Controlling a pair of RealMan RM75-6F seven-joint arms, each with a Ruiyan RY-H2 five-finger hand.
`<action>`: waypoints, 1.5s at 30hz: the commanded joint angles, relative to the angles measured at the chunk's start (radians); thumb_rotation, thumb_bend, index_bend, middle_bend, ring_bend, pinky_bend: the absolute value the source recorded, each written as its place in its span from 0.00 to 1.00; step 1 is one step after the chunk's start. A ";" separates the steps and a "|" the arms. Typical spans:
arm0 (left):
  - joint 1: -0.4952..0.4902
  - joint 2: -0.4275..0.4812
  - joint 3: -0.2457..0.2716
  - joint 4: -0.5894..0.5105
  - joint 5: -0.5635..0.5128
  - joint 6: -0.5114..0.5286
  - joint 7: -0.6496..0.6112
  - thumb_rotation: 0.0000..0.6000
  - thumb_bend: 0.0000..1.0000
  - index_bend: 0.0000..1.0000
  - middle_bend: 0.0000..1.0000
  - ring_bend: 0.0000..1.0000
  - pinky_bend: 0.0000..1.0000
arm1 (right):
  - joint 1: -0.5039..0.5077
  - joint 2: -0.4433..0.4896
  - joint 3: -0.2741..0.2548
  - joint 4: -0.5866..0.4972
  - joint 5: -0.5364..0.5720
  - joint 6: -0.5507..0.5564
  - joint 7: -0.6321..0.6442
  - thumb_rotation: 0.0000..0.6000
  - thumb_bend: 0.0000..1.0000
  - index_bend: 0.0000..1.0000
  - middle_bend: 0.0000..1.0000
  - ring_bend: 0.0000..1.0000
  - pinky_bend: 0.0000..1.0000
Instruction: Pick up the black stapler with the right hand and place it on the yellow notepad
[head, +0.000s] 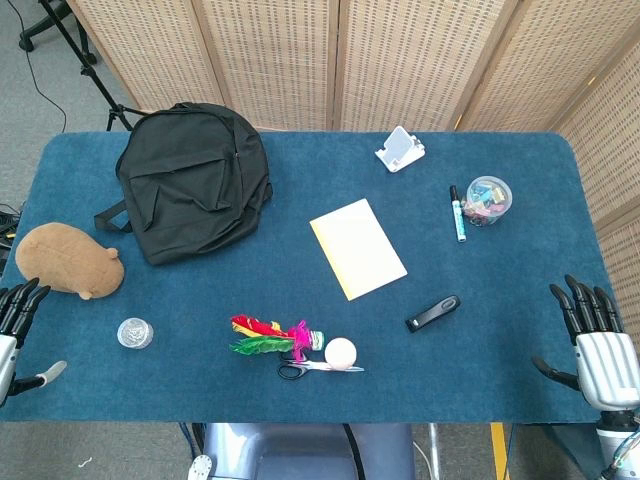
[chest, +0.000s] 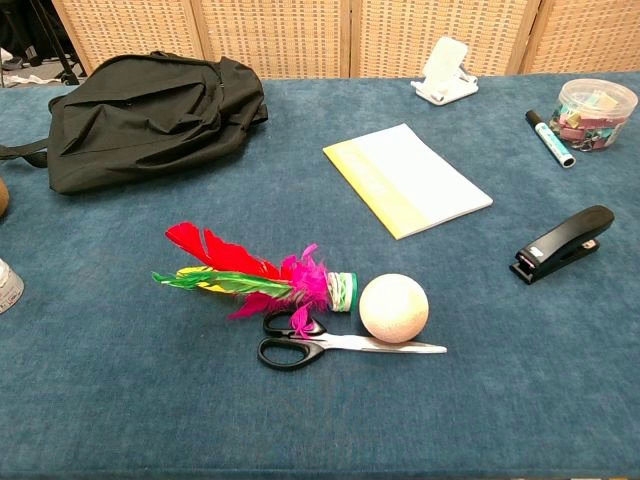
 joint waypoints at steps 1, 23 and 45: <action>0.000 -0.001 0.001 0.002 0.001 0.000 0.000 1.00 0.00 0.00 0.00 0.00 0.00 | 0.000 0.000 0.000 -0.002 0.001 0.000 -0.001 1.00 0.00 0.00 0.00 0.00 0.00; -0.012 0.004 -0.027 -0.011 -0.081 -0.039 -0.004 1.00 0.00 0.00 0.00 0.00 0.00 | 0.316 -0.013 -0.005 0.091 -0.174 -0.367 0.061 1.00 0.00 0.00 0.00 0.00 0.00; -0.037 0.003 -0.046 -0.008 -0.150 -0.106 -0.003 1.00 0.00 0.00 0.00 0.00 0.00 | 0.498 -0.321 -0.025 0.399 -0.088 -0.605 -0.056 1.00 0.27 0.41 0.34 0.24 0.29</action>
